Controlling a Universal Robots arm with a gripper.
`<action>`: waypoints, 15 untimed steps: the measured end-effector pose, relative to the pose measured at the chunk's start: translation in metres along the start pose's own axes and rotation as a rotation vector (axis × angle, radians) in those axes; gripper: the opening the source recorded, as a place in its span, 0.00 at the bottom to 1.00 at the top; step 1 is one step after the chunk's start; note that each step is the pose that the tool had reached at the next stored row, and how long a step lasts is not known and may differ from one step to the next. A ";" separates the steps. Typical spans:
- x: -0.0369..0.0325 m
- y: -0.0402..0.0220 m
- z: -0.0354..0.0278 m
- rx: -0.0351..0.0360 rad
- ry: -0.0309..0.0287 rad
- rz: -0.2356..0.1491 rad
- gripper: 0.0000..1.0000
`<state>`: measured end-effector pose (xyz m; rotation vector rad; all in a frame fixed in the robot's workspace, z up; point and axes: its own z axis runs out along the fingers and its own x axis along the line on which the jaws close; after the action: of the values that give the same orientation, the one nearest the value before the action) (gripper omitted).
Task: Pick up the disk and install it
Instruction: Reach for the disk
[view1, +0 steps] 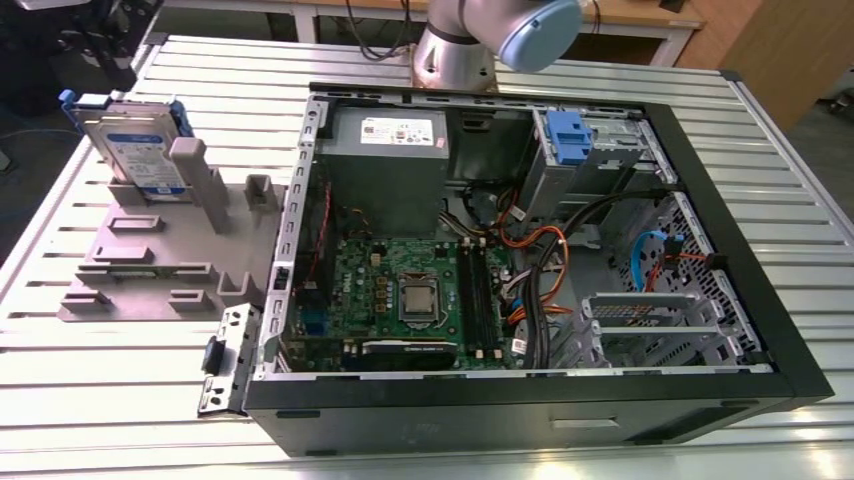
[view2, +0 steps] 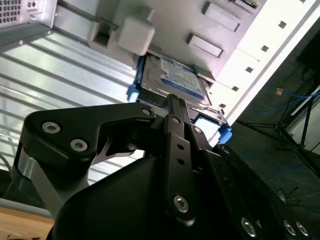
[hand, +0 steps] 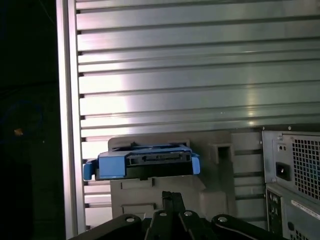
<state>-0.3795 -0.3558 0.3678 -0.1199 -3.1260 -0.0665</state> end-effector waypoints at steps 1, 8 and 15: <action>0.0038 0.0004 0.0007 0.0004 0.0004 0.000 0.11; 0.0182 0.0022 0.0050 0.0023 0.0019 -0.019 0.11; 0.0311 0.0063 0.0072 0.0061 0.0032 -0.053 0.11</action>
<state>-0.4101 -0.3468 0.3613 -0.0366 -3.1259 -0.0577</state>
